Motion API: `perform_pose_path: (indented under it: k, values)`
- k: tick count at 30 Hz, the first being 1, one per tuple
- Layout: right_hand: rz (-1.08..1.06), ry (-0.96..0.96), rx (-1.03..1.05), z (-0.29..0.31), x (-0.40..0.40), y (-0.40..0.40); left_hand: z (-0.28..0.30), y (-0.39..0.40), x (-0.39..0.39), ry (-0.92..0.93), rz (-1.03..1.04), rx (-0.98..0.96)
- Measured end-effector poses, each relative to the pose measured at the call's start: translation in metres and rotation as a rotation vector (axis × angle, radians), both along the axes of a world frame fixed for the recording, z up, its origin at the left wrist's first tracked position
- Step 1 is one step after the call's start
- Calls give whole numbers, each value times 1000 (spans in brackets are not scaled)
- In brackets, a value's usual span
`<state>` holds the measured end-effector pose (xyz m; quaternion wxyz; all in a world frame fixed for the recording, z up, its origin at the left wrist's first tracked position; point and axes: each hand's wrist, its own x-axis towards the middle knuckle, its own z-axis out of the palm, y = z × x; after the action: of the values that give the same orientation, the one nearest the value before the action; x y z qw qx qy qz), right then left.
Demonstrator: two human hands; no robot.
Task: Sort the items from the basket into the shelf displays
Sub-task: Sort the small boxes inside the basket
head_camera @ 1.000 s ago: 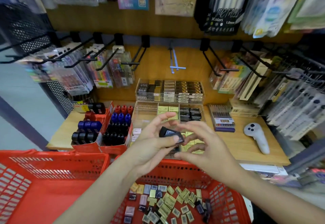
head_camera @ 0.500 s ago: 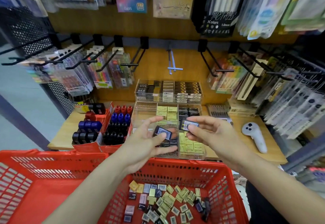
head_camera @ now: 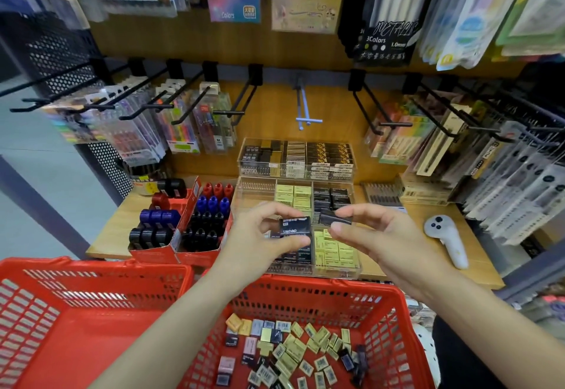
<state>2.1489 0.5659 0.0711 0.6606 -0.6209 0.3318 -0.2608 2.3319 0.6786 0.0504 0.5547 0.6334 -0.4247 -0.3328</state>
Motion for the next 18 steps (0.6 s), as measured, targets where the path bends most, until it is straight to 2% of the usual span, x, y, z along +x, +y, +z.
perform_pose_path:
  k: [4, 8, 18]
  values:
    - [-12, 74, -224, 0, 1, 3, -2, -1, 1, -73, 37, -13]
    - [46, 75, -407, -1, 3, 8, -4, -2, 3, -47, 27, -25]
    - [14, 78, -465, -12, 5, 8, -5, -6, 4, -40, -71, -53]
